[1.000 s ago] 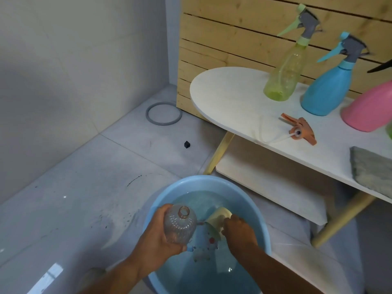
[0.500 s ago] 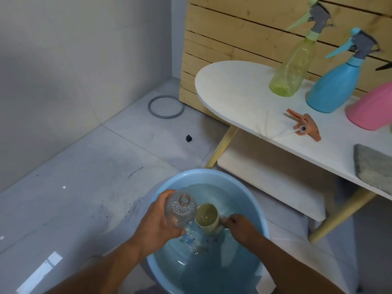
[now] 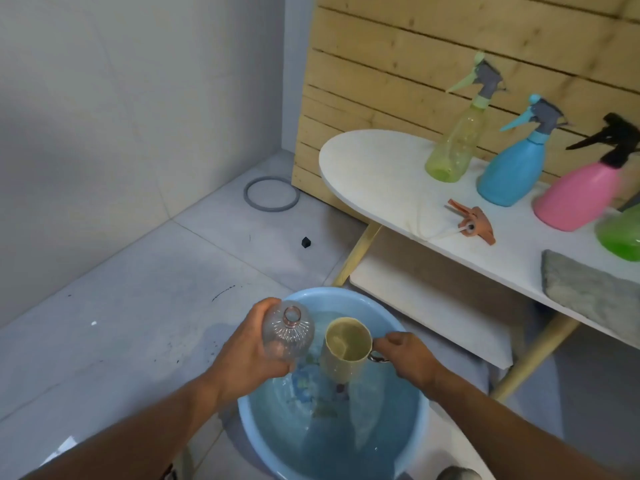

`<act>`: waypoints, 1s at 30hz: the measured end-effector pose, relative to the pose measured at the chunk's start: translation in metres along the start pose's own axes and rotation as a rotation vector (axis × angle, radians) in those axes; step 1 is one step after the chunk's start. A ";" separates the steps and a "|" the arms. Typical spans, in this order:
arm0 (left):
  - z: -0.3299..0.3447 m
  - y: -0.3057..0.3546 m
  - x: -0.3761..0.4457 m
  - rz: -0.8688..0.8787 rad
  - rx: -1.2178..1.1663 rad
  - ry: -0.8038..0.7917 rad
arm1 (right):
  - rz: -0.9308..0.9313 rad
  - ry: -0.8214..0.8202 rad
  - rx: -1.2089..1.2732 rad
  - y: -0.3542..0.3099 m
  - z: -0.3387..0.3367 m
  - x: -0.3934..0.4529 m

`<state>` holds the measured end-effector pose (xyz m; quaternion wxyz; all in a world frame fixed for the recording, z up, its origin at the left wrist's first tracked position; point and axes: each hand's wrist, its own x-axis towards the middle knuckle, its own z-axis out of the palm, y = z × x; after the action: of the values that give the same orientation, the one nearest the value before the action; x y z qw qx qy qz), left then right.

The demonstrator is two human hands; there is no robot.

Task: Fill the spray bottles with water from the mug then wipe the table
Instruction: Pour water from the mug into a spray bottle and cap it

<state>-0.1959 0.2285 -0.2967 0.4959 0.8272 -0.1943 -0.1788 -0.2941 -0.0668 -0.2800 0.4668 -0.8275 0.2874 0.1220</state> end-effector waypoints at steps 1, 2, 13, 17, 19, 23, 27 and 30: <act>-0.006 0.007 0.000 0.016 0.004 -0.002 | -0.009 -0.001 0.021 -0.012 -0.010 -0.008; -0.013 0.014 0.001 0.040 0.015 -0.002 | -0.023 -0.002 0.041 -0.025 -0.020 -0.018; -0.081 0.124 0.031 0.177 0.104 -0.179 | -0.230 0.136 0.044 -0.152 -0.119 -0.089; -0.096 0.156 0.033 0.201 0.083 -0.204 | -0.314 0.192 0.036 -0.188 -0.140 -0.108; -0.096 0.165 0.034 0.223 0.057 -0.210 | -0.342 0.210 0.098 -0.196 -0.143 -0.114; -0.088 0.161 0.034 0.242 0.038 -0.207 | -0.363 0.264 0.106 -0.202 -0.143 -0.116; -0.078 0.150 0.038 0.261 0.106 -0.231 | -0.357 0.314 0.061 -0.198 -0.139 -0.107; -0.069 0.147 0.042 0.269 0.122 -0.244 | -0.343 0.340 0.022 -0.192 -0.136 -0.099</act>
<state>-0.1470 0.1954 -0.1394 0.4370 0.7946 -0.3722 -0.1977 -0.2693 -0.0691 -0.0255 0.4347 -0.8676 0.2185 -0.1031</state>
